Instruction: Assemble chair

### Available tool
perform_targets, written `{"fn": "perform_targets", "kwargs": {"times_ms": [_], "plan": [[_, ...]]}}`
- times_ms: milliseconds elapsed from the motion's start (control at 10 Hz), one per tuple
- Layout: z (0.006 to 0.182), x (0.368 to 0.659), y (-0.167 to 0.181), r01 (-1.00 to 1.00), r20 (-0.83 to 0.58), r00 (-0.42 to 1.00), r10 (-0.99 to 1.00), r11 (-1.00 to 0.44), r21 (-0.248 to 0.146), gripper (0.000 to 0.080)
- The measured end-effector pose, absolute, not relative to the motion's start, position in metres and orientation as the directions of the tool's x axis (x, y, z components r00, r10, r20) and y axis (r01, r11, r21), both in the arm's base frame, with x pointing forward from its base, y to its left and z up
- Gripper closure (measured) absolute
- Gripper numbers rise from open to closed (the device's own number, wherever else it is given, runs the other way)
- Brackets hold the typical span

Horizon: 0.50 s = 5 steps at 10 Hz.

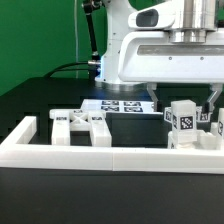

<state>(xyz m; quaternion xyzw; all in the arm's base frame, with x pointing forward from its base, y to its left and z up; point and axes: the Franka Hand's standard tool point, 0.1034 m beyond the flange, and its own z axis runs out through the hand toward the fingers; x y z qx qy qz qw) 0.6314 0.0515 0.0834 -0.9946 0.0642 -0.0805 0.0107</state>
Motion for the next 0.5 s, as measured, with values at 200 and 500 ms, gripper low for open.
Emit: {"fn": "perform_targets", "kwargs": {"times_ms": [200, 500], "plan": [[0.0831, 0.6313, 0.0513, -0.128, 0.158, 0.979, -0.131, -0.991, -0.032, 0.0475], [0.0832, 0.6314, 0.0512, -0.161, 0.157, 0.974, -0.164, -0.986, -0.037, 0.0509]]}}
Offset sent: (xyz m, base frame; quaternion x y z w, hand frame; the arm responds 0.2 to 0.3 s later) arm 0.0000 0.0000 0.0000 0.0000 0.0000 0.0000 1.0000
